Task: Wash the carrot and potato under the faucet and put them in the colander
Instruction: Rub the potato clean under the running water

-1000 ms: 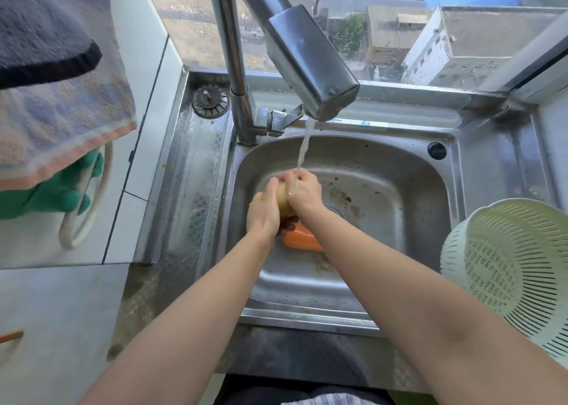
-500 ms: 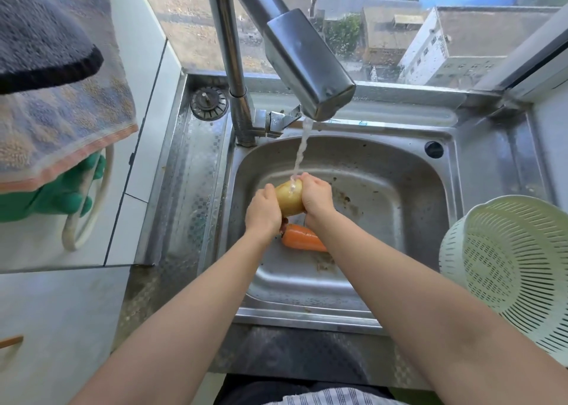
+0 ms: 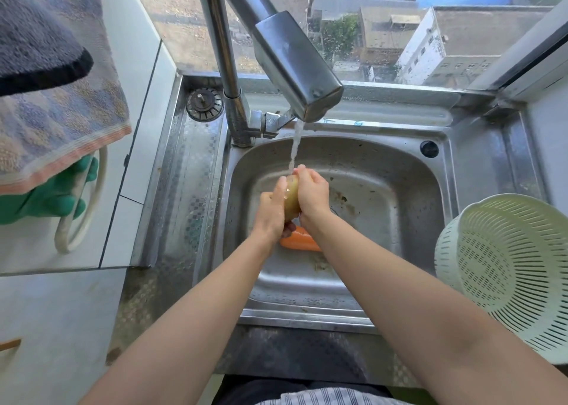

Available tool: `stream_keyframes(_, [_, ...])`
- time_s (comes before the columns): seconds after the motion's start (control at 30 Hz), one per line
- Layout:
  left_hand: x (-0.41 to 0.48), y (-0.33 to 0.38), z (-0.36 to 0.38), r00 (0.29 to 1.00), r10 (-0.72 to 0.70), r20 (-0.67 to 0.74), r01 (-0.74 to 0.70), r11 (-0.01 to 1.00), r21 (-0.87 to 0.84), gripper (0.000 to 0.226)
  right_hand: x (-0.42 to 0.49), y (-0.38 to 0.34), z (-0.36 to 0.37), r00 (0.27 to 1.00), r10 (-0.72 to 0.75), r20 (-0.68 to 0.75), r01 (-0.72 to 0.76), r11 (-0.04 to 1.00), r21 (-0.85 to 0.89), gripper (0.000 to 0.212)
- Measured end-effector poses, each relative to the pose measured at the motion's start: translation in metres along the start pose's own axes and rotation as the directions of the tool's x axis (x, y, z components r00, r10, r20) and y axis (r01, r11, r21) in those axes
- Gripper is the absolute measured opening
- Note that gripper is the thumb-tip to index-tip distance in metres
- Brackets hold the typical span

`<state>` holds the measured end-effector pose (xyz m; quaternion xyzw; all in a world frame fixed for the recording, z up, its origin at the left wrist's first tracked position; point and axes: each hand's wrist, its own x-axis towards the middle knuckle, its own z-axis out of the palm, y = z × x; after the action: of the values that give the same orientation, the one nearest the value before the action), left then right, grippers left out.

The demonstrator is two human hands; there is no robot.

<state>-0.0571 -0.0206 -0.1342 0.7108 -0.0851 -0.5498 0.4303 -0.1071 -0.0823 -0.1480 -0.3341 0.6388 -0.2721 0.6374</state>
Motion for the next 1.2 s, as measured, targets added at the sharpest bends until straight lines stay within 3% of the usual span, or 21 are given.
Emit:
stream_keyframes(0.07, [-0.001, 0.002, 0.000, 0.999, -0.009, -0.048, 0.008, 1.000, -0.024, 0.048, -0.001, 0.001, -0.003, 0.999, -0.002, 0.043, 0.002, 1.000, -0.005, 0.038])
stream_keyframes(0.17, [0.005, 0.005, -0.009, 0.975, -0.199, -0.096, 0.183, 0.970, -0.158, 0.050, -0.011, 0.008, -0.013, 0.940, -0.135, 0.312, 0.157, 0.986, -0.047, 0.021])
stream_keyframes(0.23, [0.003, 0.007, -0.011, 0.965, -0.252, -0.073, 0.237, 0.957, -0.169, 0.052, -0.013, 0.012, -0.015, 0.912, -0.168, 0.375, 0.203, 0.978, -0.055, 0.028])
stream_keyframes(0.3, [-0.001, 0.006, -0.010, 0.971, -0.239, -0.032, 0.235, 0.967, -0.098, 0.064, -0.010, 0.012, -0.011, 0.952, -0.156, 0.264, 0.179, 0.981, -0.067, 0.022])
stream_keyframes(0.37, [0.000, 0.001, -0.006, 0.990, -0.133, -0.037, 0.134, 0.991, 0.022, 0.076, -0.008, 0.008, -0.005, 0.984, -0.133, 0.122, 0.147, 0.982, -0.116, 0.019])
stream_keyframes(0.43, [0.005, -0.003, -0.003, 0.996, 0.001, -0.087, 0.012, 0.989, 0.145, 0.078, -0.006, 0.006, -0.001, 0.991, -0.135, 0.008, 0.135, 0.982, -0.130, 0.033])
stream_keyframes(0.5, [0.006, -0.001, -0.003, 0.990, 0.010, -0.141, 0.012, 0.988, 0.154, 0.070, -0.005, 0.007, -0.004, 0.988, -0.150, -0.046, 0.145, 0.984, -0.102, 0.042])
stream_keyframes(0.57, [0.003, 0.007, -0.006, 0.985, -0.120, -0.124, 0.124, 0.992, 0.027, 0.058, -0.007, 0.010, -0.009, 0.981, -0.180, 0.071, 0.184, 0.982, -0.052, 0.036])
stream_keyframes(0.63, [0.001, 0.011, -0.011, 0.971, -0.234, -0.046, 0.232, 0.972, -0.039, 0.052, -0.014, 0.011, -0.016, 0.942, -0.187, 0.278, 0.188, 0.982, 0.025, 0.010])
stream_keyframes(0.7, [0.000, 0.010, -0.014, 0.961, -0.278, -0.007, 0.278, 0.960, -0.042, 0.049, -0.013, 0.016, -0.021, 0.901, -0.172, 0.397, 0.173, 0.984, 0.034, 0.031])
stream_keyframes(0.8, [-0.005, 0.006, -0.012, 0.962, -0.272, -0.021, 0.273, 0.962, 0.023, 0.063, -0.009, 0.012, -0.015, 0.946, -0.175, 0.273, 0.185, 0.983, -0.011, 0.008])
stream_keyframes(0.87, [-0.005, 0.001, -0.008, 0.975, -0.219, -0.043, 0.223, 0.964, 0.145, 0.074, -0.004, 0.009, -0.009, 0.981, -0.164, 0.101, 0.173, 0.981, -0.088, 0.019])
stream_keyframes(0.93, [-0.004, -0.005, -0.005, 0.997, -0.010, -0.075, 0.034, 0.945, 0.324, 0.072, -0.001, 0.009, -0.004, 0.988, -0.145, -0.056, 0.131, 0.972, -0.196, 0.036])
stream_keyframes(1.0, [-0.006, -0.006, -0.003, 0.975, 0.204, -0.085, -0.149, 0.889, 0.433, 0.059, 0.000, 0.010, -0.004, 0.986, -0.098, -0.137, 0.056, 0.958, -0.283, 0.051])
stream_keyframes(1.07, [-0.002, -0.005, -0.002, 0.961, 0.257, -0.104, -0.180, 0.863, 0.471, 0.047, 0.001, 0.010, -0.008, 0.997, -0.070, -0.034, 0.058, 0.960, -0.275, 0.051])
stream_keyframes(1.13, [0.006, -0.002, -0.004, 0.969, 0.178, -0.169, -0.095, 0.906, 0.413, 0.055, -0.004, 0.009, -0.014, 0.976, -0.067, 0.206, 0.107, 0.976, -0.187, 0.027])
stream_keyframes(1.2, [0.012, -0.002, -0.009, 0.968, 0.080, -0.238, -0.008, 0.957, 0.291, 0.058, -0.007, 0.012, -0.022, 0.916, -0.049, 0.398, 0.081, 0.995, -0.065, 0.028])
